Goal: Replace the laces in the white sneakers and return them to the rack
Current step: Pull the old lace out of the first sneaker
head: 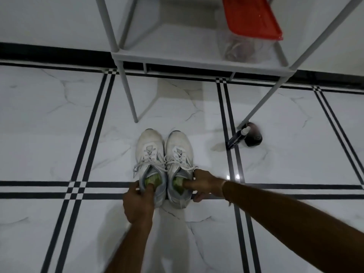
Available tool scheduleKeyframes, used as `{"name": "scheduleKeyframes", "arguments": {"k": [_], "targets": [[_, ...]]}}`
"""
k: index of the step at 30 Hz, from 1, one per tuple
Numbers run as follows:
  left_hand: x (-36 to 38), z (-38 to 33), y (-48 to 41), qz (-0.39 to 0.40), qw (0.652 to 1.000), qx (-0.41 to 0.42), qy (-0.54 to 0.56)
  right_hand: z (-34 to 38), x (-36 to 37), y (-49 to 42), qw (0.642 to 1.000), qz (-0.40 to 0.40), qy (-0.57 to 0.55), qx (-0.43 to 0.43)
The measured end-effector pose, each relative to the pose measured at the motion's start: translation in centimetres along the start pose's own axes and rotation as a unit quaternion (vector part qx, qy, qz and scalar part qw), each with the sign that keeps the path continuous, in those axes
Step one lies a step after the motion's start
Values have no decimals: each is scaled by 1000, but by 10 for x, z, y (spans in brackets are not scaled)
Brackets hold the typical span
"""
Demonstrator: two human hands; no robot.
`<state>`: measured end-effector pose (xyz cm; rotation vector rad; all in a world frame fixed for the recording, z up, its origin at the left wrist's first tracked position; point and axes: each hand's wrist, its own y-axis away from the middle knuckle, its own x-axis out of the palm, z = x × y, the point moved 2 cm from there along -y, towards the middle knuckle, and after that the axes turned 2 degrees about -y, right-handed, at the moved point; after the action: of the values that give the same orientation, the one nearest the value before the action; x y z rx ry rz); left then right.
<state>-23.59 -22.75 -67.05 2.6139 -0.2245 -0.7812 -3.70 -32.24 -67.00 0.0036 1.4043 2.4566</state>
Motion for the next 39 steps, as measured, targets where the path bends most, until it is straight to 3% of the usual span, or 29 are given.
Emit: {"name": "scheduleKeyframes", "arguments": {"k": [3, 7, 12, 13, 15, 16, 18, 20, 24, 27, 30, 39], "targets": [[4, 1, 1, -16, 1000, 17, 21, -13, 0, -18, 996, -85, 12, -39], [8, 3, 1, -13, 999, 31, 29, -41, -21, -22, 962, -205, 126, -129], [13, 8, 4, -5, 998, 47, 51, -68, -38, -3, 944, -275, 92, -157], [15, 6, 6, -5, 997, 53, 50, -66, -37, 6, 919, -325, 125, -183], [18, 5, 12, -17, 997, 53, 47, -50, -18, 32, 827, -424, 209, -305], [19, 6, 15, -26, 997, 48, 53, -41, -2, 41, 800, -418, 229, -364], [18, 12, 19, -38, 997, 33, 59, -26, 36, 44, 813, -314, 247, -424], [16, 21, 23, -38, 998, 21, 48, -22, 67, 31, 865, -213, 223, -395], [1, 38, 30, -48, 998, 24, 13, -32, 78, 8, 909, -203, 171, -323], [-11, 50, 33, -50, 998, 29, -23, -50, 83, 5, 934, -155, 43, -320], [-12, 49, 28, -44, 996, 71, 19, -47, 90, 3, 927, -148, -4, -345], [-9, 38, 22, -45, 982, 178, 35, -30, 77, 6, 882, -195, 124, -410]]}}
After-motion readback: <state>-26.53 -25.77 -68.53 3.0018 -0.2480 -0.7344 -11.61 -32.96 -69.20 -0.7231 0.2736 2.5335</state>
